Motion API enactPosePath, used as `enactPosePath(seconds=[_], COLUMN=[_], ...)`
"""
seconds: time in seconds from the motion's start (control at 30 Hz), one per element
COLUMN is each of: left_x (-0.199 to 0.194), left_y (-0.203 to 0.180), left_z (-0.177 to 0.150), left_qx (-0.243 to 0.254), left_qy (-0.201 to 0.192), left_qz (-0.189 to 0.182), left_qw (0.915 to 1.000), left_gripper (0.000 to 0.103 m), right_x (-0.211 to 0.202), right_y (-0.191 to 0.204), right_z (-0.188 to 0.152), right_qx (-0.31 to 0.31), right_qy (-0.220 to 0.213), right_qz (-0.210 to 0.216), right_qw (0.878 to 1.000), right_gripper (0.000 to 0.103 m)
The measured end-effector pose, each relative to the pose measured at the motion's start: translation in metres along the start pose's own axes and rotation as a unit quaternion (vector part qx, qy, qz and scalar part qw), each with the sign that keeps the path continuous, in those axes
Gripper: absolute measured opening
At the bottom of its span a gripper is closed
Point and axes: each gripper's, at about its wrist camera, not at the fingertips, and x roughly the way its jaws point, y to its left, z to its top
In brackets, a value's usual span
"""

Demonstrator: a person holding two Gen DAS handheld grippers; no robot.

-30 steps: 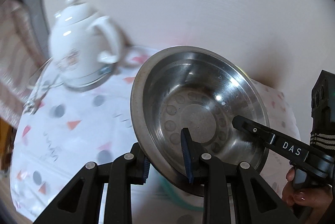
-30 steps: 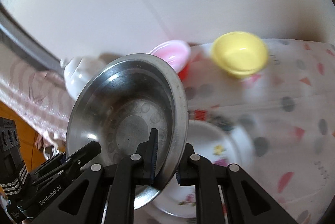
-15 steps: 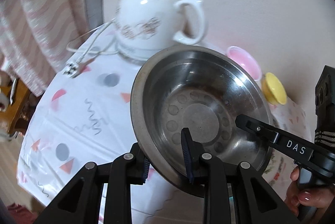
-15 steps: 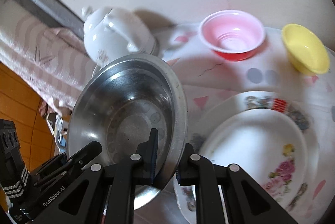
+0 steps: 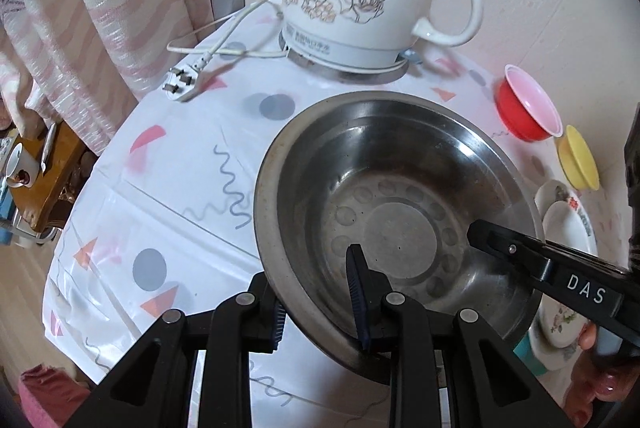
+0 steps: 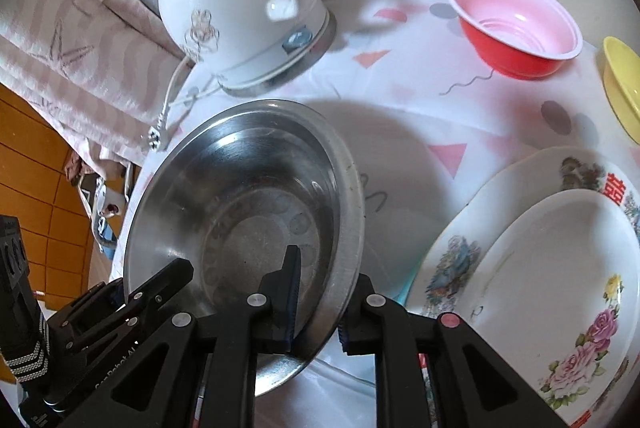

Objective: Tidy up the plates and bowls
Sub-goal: 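Carry the steel bowl with both grippers toward the kettle beside the plate stack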

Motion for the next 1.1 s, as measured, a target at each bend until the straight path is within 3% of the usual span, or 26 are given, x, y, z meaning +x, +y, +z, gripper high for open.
enactPosePath(seconds=[0.4,0.47,0.93,1.1], left_x=[0.011,0.013,0.017,0.017], left_y=[-0.006,-0.007,-0.009,-0.010], left_z=[-0.003,-0.004,-0.010,-0.012], left_qx=[0.008,0.013,0.026,0.031], left_qy=[0.014,0.018,0.029,0.033], left_qz=[0.005,0.010,0.018,0.018], left_qw=[0.9999,0.9997,0.9991,0.9988], left_gripper=[0.028,0.028,0.028,0.028], right_x=[0.003,0.001,-0.017,-0.024], right_y=[0.002,0.001,0.000,-0.004], right_z=[0.001,0.000,-0.006,-0.010], right_qx=[-0.018,-0.013,-0.037,-0.022], right_qy=[0.012,0.013,0.013,0.019], right_qz=[-0.023,-0.021,-0.055,-0.047], right_qw=[0.999,1.000,0.998,0.998], right_gripper=[0.019,0.024,0.025,0.025])
